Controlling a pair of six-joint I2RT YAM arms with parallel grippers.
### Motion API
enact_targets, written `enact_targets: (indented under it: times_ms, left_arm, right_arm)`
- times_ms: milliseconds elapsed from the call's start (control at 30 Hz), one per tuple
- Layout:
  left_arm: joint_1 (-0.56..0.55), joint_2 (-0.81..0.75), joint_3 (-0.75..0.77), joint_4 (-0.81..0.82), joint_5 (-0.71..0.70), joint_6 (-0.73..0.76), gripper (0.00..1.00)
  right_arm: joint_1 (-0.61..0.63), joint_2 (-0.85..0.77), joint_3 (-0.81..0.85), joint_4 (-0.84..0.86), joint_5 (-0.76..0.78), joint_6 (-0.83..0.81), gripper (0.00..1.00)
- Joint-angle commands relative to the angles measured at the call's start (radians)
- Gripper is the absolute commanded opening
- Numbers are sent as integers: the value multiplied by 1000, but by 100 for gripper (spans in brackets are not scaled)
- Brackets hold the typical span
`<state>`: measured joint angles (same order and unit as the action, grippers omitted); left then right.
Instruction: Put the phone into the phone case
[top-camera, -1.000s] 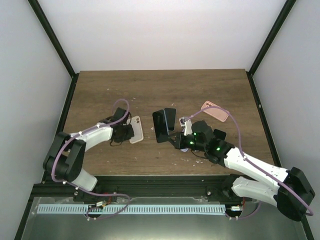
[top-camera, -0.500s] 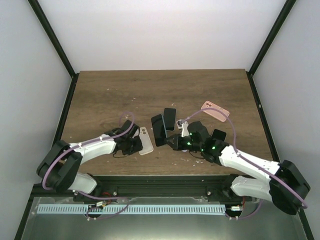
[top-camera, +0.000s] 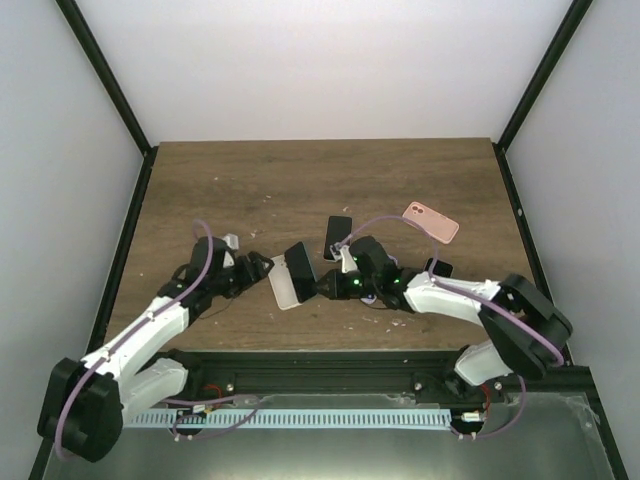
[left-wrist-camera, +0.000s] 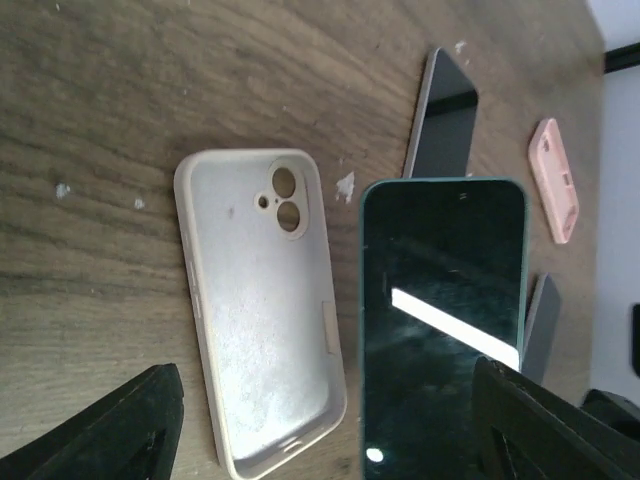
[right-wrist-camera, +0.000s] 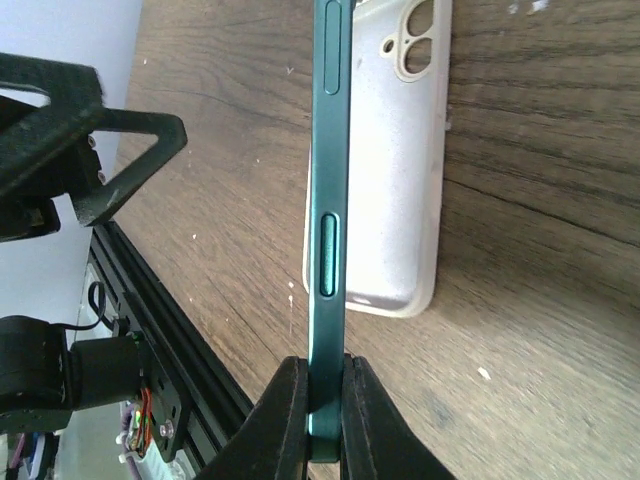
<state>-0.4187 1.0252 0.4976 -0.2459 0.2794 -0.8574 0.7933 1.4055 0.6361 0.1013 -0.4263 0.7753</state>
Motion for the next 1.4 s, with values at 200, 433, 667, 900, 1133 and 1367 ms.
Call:
enact_targets:
  times_ms: [200,433,667,900,1133,1367]
  left_arm:
    - [174,1,-108,216,231,66,78]
    - [185,63,-151,327,279,59,78]
    - [185,119,-175,389,289,71,78]
    - [185,226,-187,479,319,49,74]
    - [183,291,-211,578,359,19,71]
    - [184,299,-214,585,359,20,68]
  right_arm:
    - [1,186,138,135,-144,9,1]
    - [0,270,174,129,-163,18,1]
    - [-1,308,181,138,-167,30,1]
    - [0,318,202,131,-170,35,1]
    - [-1,351,203,130,-163,45,1]
    - [1,362,192,142,-158,63,2]
